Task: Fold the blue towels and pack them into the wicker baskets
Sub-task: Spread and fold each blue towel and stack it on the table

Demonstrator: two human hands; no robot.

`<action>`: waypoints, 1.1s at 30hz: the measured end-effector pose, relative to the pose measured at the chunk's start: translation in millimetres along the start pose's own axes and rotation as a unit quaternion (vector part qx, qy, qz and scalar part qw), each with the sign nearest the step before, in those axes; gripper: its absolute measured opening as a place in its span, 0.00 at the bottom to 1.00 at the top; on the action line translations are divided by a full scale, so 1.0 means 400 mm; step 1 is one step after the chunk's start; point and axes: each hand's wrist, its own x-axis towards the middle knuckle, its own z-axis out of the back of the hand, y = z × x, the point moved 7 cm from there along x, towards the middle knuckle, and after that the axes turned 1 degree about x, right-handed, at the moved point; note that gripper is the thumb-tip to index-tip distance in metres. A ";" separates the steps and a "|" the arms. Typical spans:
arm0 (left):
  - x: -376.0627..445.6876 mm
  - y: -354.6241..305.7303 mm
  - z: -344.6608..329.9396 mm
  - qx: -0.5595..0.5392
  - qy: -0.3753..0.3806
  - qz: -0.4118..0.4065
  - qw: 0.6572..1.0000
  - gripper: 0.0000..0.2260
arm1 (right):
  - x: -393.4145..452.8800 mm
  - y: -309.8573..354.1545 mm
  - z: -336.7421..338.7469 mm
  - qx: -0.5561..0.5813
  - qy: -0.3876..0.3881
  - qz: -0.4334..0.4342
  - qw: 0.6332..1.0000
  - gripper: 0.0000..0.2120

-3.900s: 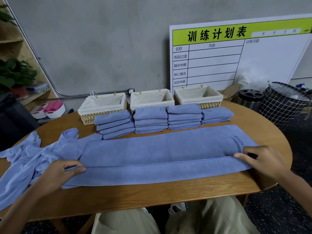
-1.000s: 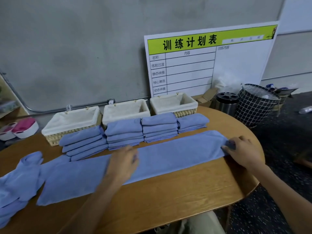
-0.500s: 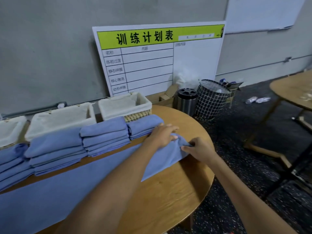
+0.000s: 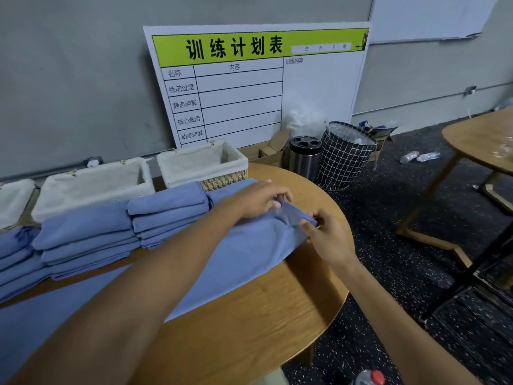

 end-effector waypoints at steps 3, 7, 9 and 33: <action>-0.077 -0.012 0.089 0.061 -0.042 -0.031 0.997 0.08 | -0.033 0.089 -0.037 0.013 -0.015 0.048 0.999 0.06; -0.255 -0.016 0.241 0.104 -0.135 0.033 0.985 0.08 | -0.090 0.238 -0.144 -0.010 0.007 0.118 0.993 0.08; -0.368 -0.014 0.305 0.101 -0.174 0.082 0.976 0.10 | -0.130 0.309 -0.214 -0.011 0.022 0.145 0.989 0.07; -1.435 0.258 0.339 -0.405 -0.272 0.477 0.731 0.37 | -0.618 0.550 -1.089 0.072 0.277 0.184 0.940 0.06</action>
